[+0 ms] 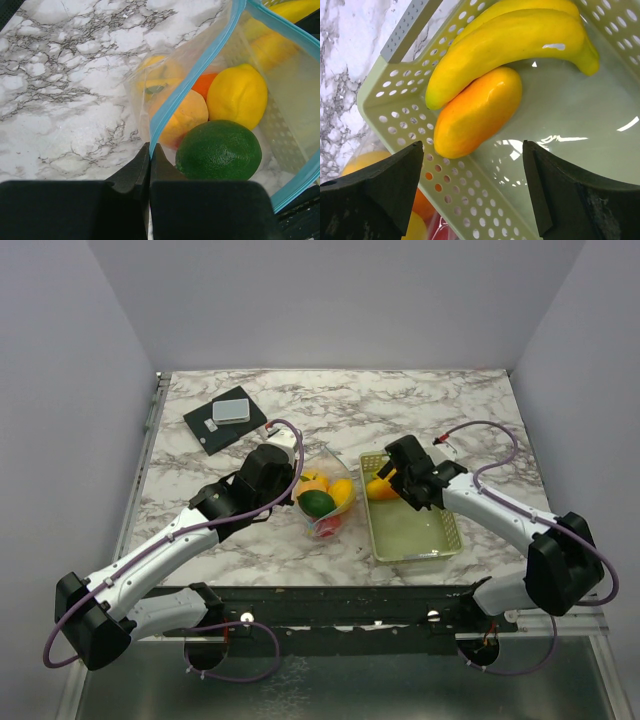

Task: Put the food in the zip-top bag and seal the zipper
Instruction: Pick up the fake fruit from the bin.

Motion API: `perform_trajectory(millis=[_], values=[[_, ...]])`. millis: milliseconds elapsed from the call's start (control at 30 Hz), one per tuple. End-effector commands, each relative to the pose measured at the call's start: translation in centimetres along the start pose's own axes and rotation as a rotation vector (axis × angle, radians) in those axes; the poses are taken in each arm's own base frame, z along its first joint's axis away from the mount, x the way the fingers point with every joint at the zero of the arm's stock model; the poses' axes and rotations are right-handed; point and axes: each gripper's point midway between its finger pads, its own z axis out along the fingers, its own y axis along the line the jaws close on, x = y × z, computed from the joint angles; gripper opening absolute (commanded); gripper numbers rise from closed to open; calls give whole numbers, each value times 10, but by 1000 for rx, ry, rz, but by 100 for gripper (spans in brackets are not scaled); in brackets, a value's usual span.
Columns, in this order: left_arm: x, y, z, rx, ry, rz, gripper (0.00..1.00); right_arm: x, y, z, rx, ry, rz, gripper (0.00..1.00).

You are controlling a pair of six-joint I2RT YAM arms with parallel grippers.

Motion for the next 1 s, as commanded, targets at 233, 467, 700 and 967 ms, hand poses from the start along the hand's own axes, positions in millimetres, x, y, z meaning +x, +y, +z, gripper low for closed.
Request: perform_trajectory(millis=[233,467,700,967], values=[[-1,0,-3,11,-15,1,0,12,7,24,4,45,205,81],[-1,1,-3,8,-14,3,0,19,6,35,8,66,255,74],[0,1,-2,6,-13,3,0,23,1,45,26,76,287,70],[0,1,-2,4,-12,3,0,28,-6,52,41,86,296,60]])
